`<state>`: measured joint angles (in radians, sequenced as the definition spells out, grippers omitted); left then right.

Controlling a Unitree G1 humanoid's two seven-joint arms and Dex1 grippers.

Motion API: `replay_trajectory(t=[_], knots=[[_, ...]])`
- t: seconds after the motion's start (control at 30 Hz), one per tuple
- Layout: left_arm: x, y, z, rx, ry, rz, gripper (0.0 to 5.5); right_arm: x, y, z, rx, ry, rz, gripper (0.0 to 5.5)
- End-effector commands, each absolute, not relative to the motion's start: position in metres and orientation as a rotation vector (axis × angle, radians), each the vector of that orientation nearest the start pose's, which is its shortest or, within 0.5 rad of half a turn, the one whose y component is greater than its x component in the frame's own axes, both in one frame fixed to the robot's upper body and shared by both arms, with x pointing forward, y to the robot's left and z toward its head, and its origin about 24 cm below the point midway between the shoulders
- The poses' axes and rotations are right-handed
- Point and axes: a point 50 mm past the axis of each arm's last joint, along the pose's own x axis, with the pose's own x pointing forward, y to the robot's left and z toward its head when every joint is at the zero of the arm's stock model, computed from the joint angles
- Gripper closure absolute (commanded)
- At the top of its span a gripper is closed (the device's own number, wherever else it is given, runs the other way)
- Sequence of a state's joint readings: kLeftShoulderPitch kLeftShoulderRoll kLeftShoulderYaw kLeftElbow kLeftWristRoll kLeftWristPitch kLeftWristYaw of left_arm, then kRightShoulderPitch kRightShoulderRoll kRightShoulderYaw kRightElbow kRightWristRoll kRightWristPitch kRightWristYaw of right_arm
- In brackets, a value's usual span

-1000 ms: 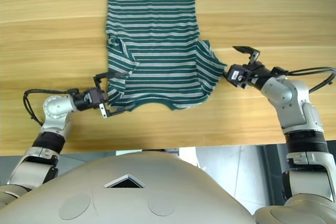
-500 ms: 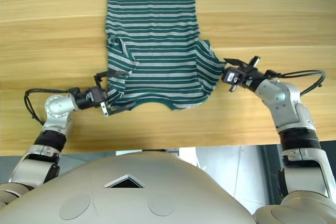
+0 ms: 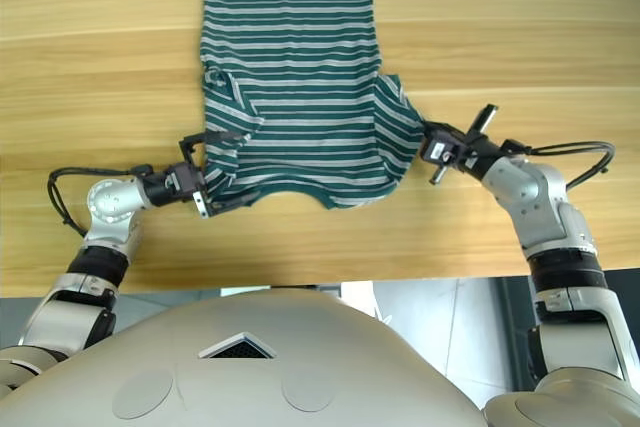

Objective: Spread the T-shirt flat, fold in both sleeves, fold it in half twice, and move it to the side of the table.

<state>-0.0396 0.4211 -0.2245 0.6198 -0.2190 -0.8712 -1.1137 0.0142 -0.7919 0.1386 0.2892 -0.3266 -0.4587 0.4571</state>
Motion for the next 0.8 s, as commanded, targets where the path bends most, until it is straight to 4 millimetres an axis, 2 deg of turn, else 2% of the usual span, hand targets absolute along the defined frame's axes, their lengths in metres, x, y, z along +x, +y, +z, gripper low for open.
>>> replay_trajectory(t=[0.03, 0.2, 0.47, 0.67, 0.8], knots=[[0.195, 0.179, -0.015, 0.367, -0.067, -1.249, 0.10, 0.228, -0.248, 0.049, -1.030, 0.065, 0.731, 5.47], [0.196, 0.179, -0.014, 0.368, -0.069, -1.248, 0.10, 0.232, -0.234, 0.057, -1.002, 0.005, 0.750, 5.47], [0.197, 0.180, -0.013, 0.374, -0.071, -1.248, 0.10, 0.237, -0.192, 0.049, -0.962, -0.045, 0.883, 5.47], [0.198, 0.180, -0.013, 0.370, -0.074, -1.247, 0.10, 0.250, -0.165, 0.035, -0.986, -0.026, 0.796, 5.47], [0.199, 0.179, -0.013, 0.370, -0.074, -1.249, 0.10, 0.257, -0.156, 0.028, -0.995, -0.003, 0.747, 5.47]])
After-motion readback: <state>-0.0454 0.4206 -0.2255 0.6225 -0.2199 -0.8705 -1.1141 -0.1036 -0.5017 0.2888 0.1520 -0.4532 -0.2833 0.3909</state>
